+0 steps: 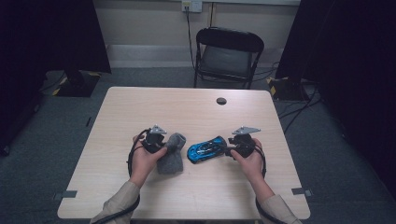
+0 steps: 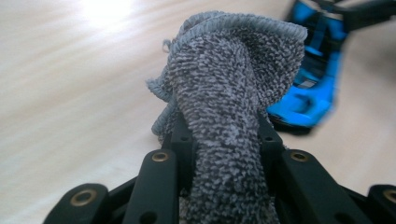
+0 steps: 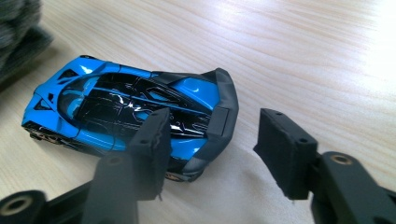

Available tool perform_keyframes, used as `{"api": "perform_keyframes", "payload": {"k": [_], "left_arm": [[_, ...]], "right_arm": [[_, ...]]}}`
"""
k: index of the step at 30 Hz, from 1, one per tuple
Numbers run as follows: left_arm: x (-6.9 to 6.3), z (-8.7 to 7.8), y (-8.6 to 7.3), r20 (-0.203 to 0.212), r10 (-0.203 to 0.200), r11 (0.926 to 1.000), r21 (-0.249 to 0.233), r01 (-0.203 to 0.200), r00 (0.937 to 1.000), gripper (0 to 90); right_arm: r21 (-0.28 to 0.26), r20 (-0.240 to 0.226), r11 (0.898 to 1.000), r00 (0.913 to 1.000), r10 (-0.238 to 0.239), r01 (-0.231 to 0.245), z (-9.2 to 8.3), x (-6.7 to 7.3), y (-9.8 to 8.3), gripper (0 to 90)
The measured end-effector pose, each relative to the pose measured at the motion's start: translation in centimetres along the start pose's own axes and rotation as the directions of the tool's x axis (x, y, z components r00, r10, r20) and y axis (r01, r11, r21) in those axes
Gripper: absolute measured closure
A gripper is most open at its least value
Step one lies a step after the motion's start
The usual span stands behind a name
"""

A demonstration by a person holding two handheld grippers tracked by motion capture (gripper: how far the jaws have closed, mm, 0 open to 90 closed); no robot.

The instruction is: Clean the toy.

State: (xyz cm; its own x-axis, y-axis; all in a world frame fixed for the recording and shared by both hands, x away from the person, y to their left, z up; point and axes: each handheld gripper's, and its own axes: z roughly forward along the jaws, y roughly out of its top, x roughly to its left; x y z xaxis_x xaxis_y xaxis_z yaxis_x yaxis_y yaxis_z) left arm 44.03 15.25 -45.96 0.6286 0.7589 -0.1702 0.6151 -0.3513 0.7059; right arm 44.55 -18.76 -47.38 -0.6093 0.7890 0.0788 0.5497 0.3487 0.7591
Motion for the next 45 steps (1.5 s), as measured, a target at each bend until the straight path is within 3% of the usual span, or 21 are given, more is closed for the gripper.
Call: {"api": "perform_keyframes", "payload": {"k": [8,11,13,15,18,22,32,36,45], "left_arm": [[0.3,2.4,2.3,-0.034,0.022,0.9997,-0.011,-0.022,0.9992,68.2],[0.0,3.3,2.6,-0.023,0.045,0.9989,0.009,-0.045,0.9987,67.8],[-0.1,3.8,2.6,-0.018,0.04,0.9991,0.015,-0.04,0.999,67.7],[-0.1,4.1,2.5,-0.043,0.052,0.9985,0.017,-0.052,0.9977,67.7],[0.0,4.6,2.2,-0.038,0.037,0.9992,0.018,-0.036,0.9986,67.7],[-0.1,4.8,2.0,-0.014,0.038,0.9991,0.018,-0.038,0.9992,67.8],[-0.8,4.9,2.0,0.018,0.085,0.9955,0.04,-0.085,0.9962,68.0],[-1.3,5.1,1.9,0.04,0.085,0.9956,0.036,-0.087,0.9956,68.4],[-1.8,5.0,1.3,0.076,0.071,0.9972,0.016,-0.072,0.9946,69.5]], "right_arm": [[0.008,-0.012,0.998,0.9984,-0.056,0.056,-1.1,0.2,0.4,42.5],[0.019,-0.028,0.999,0.9992,-0.03,0.031,-0.9,0.0,0.1,43.4],[0.02,-0.035,1.0,0.9992,-0.02,0.021,-0.7,0.0,-0.1,43.5],[0.015,-0.059,1.0,0.9983,0.001,0.0,-0.4,0.0,-0.2,43.1],[0.01,-0.067,1.0,0.9975,0.025,-0.024,-0.1,0.0,-0.2,43.2],[0.013,-0.08,1.0,0.9964,0.029,-0.028,0.0,0.1,-0.2,42.6],[0.061,-0.111,0.997,0.9929,-0.043,0.05,0.4,0.5,-1.0,33.0],[0.073,-0.116,0.994,0.9909,-0.067,0.076,0.6,0.8,-1.4,32.5],[0.078,-0.12,0.994,0.9902,-0.071,0.08,1.0,0.9,-1.6,32.1]]}}
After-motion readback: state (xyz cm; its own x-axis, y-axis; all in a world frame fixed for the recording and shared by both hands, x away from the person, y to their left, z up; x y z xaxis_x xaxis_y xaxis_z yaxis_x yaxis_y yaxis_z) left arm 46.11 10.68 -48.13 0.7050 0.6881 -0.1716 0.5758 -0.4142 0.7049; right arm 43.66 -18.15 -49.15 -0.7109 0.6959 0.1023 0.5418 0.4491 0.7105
